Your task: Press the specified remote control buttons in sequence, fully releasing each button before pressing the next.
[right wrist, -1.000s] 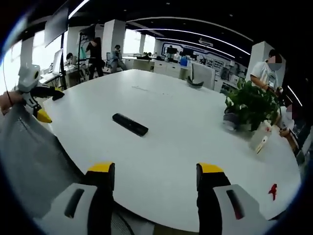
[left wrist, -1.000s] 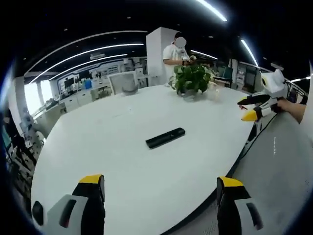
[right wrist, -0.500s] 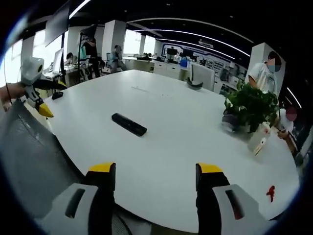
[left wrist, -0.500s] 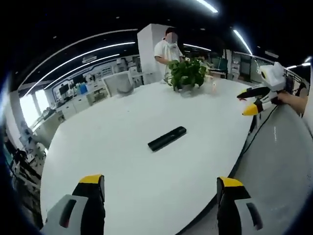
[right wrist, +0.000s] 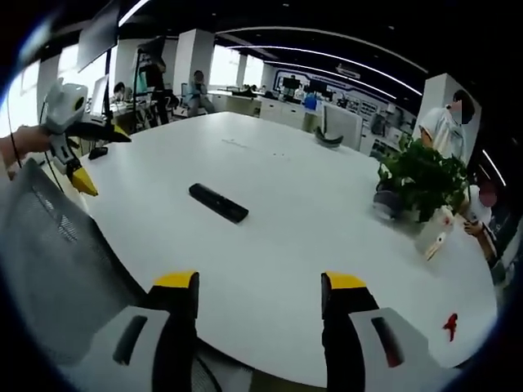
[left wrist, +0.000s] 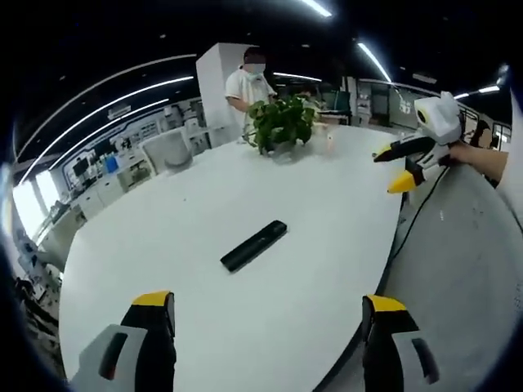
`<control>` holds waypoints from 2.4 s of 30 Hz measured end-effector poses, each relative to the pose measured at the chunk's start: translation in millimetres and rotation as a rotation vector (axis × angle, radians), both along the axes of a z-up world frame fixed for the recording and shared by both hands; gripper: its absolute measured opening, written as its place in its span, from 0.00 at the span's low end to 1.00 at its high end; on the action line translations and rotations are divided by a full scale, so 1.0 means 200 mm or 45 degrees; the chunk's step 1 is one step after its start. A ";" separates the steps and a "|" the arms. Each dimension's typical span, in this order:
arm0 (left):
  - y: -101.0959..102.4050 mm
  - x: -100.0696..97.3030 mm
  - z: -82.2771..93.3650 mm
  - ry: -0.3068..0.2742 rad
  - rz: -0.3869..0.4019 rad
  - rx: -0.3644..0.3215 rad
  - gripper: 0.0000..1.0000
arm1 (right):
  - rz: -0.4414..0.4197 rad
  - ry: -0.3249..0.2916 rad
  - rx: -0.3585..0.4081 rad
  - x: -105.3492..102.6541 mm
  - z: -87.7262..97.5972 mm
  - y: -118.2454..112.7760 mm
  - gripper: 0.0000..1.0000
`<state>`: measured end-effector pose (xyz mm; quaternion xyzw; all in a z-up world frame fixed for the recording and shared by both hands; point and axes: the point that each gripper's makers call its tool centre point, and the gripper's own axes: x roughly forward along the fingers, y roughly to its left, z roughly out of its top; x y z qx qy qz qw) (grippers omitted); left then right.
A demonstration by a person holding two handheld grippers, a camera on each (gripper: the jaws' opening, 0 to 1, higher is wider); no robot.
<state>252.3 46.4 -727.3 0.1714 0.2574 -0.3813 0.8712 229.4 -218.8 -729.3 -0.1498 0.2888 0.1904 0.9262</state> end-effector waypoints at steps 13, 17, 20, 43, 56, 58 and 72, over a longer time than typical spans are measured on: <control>-0.03 0.03 -0.01 -0.011 -0.057 0.032 1.00 | 0.044 0.021 -0.013 -0.01 -0.02 0.02 0.53; -0.03 0.05 -0.01 -0.022 -0.076 0.063 1.00 | 0.046 0.025 -0.013 -0.01 -0.03 0.01 0.51; -0.04 0.07 0.00 -0.027 -0.087 0.071 0.97 | 0.040 0.026 -0.009 -0.01 -0.03 0.01 0.50; -0.12 0.20 0.04 -0.069 -0.179 0.139 0.97 | 0.026 0.057 -0.027 -0.02 -0.05 -0.01 0.45; -0.11 0.25 0.06 -0.099 -0.163 0.165 0.97 | 0.061 0.110 -0.109 -0.04 -0.10 -0.02 0.43; -0.13 0.25 0.08 -0.072 -0.145 0.111 0.97 | 0.057 0.108 -0.110 -0.04 -0.10 -0.02 0.42; -0.27 0.28 0.24 -0.013 -0.135 -0.185 0.97 | 0.013 0.132 -0.038 -0.04 -0.10 -0.04 0.41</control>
